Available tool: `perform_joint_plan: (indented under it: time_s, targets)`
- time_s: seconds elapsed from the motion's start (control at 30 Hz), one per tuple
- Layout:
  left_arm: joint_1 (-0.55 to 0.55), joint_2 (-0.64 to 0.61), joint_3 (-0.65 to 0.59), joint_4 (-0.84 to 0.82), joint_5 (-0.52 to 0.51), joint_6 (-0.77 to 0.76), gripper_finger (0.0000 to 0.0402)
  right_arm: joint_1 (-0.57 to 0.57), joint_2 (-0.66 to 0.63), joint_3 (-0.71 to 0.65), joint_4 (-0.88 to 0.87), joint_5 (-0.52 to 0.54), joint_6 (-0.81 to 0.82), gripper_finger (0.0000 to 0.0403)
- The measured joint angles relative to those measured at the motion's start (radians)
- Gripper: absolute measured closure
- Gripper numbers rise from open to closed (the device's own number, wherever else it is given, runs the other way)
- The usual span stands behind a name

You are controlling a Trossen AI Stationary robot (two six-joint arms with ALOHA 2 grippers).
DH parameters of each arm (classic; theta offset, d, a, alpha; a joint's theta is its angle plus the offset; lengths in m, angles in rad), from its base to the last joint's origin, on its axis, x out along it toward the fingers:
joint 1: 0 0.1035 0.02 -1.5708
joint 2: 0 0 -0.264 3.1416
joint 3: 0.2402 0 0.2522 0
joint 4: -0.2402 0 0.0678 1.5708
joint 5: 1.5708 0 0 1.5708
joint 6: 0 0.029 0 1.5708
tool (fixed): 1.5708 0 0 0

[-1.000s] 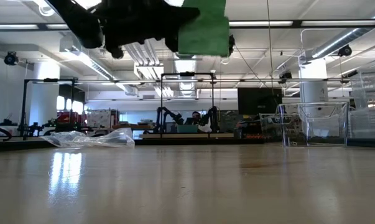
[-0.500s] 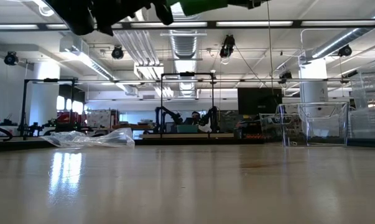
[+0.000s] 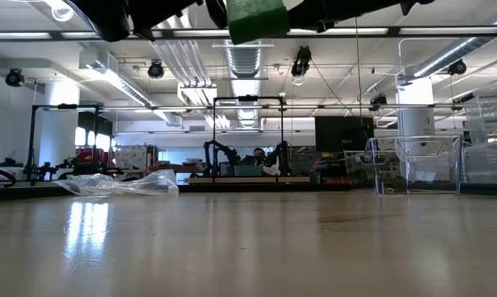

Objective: Roll bandage
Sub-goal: Roll the green bandage

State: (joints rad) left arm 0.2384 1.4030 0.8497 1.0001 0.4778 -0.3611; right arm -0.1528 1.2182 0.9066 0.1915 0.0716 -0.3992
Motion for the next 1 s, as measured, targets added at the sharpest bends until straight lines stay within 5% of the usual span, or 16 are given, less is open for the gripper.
perform_joint_plan:
  time_s: [0.27,1.0]
  targets:
    - [0.039,0.002,0.000,-0.009,-0.088,-0.019,0.0362,0.008,0.036,-0.001,-0.012,-0.104,0.061,0.0394]
    - [0.208,0.002,-0.002,-0.198,-0.113,-0.199,0.0090,0.045,0.026,-0.002,-0.033,-0.224,0.120,0.0394]
